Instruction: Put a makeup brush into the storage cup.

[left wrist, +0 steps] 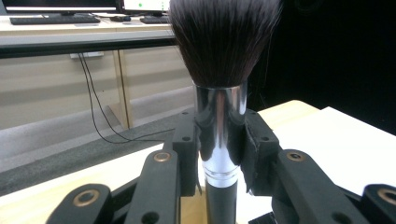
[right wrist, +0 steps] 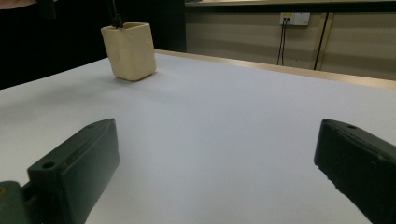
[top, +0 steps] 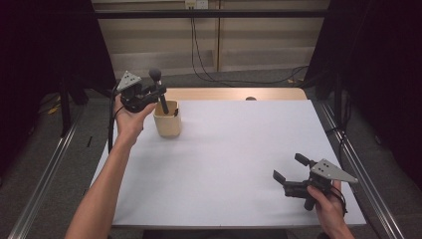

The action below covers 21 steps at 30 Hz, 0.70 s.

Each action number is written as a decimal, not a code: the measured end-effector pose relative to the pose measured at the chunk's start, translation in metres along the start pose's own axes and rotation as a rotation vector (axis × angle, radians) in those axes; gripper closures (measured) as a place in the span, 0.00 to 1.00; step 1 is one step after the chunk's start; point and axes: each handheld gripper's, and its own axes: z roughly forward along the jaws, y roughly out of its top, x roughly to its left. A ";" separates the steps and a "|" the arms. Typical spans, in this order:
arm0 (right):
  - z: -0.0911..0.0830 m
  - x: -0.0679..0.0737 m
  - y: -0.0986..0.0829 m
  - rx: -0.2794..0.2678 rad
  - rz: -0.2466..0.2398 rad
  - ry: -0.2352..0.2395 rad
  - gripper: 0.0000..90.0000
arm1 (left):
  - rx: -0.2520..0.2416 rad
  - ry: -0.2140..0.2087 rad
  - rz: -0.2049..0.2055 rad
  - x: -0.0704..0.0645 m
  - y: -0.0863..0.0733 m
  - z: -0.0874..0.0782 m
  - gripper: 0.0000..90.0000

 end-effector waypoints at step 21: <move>0.000 0.000 0.000 -0.002 -0.005 0.003 0.00 | 0.043 0.009 0.005 0.002 -0.024 0.008 0.78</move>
